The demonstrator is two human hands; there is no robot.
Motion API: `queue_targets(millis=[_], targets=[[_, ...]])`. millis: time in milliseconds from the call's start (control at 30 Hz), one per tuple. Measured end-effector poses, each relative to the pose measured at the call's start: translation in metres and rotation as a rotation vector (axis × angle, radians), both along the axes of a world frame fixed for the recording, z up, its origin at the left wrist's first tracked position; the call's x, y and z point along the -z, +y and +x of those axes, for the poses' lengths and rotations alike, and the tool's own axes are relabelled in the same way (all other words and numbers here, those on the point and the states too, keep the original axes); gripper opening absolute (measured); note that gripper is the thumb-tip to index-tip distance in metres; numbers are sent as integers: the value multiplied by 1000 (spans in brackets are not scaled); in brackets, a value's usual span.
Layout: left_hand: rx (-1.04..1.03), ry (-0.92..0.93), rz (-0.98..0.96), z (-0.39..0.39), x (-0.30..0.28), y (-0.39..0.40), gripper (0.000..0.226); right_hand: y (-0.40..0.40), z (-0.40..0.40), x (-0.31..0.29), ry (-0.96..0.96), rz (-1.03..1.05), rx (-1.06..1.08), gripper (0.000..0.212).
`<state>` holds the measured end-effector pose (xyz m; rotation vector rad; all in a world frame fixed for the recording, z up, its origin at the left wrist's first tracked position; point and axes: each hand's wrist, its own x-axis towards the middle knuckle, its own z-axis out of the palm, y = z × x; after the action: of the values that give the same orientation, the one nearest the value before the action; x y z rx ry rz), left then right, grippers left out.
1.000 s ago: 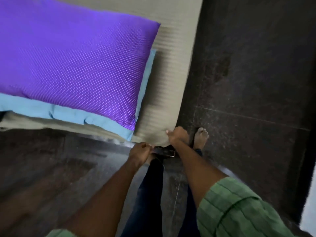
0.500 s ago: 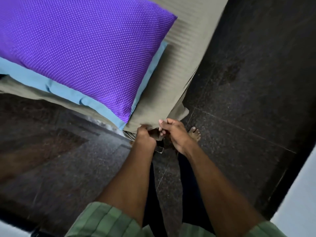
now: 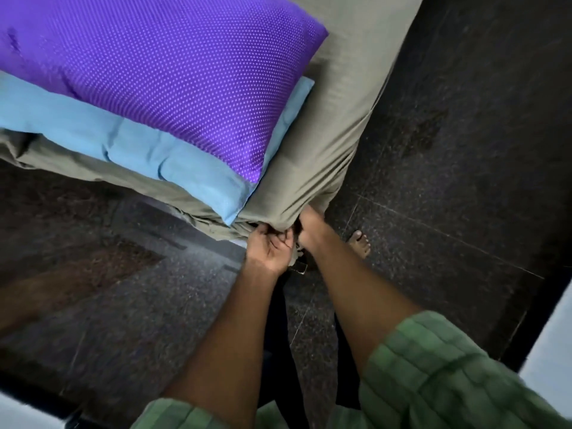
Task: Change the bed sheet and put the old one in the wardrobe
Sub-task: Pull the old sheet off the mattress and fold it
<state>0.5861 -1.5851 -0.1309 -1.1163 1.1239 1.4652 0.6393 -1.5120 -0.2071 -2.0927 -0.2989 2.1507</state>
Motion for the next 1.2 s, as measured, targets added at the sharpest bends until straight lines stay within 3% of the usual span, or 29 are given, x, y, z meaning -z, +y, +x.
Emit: queue_targets(millis=[67,200,267,333,400,500,567,667,767,867,900,967,1200], targets=[[83,-37,-112,5,5,-17,27,11,-7,-10,88,-18,38,57],[330,12,-213,13,15,-42,25,33,12,-50,117,15,221,36],[363,19,-169,16,21,-44,24,32,29,-47,153,-91,381,27],[352,14,-134,17,21,-40,25,25,45,-52,213,-185,411,26],[307,54,-151,14,14,-28,20,22,57,-68,211,-130,281,23],[370,114,-171,9,-3,-9,27,15,69,-88,-45,63,-1,14],[429,203,-224,6,-15,-4,22,12,72,-98,-153,158,-72,14],[443,363,-327,8,-29,-17,34,12,75,-124,-123,175,-108,13],[298,431,-335,5,-53,-30,42,13,76,-146,-111,185,-288,12],[261,473,-221,7,-87,-10,24,25,77,-159,-85,263,-404,12],[215,452,-163,9,-93,1,31,28,76,-161,-87,279,-439,14],[176,455,-148,21,-103,22,36,30,81,-163,-91,309,-516,18],[217,477,-186,42,-106,24,20,12,84,-161,-66,368,-775,18]])
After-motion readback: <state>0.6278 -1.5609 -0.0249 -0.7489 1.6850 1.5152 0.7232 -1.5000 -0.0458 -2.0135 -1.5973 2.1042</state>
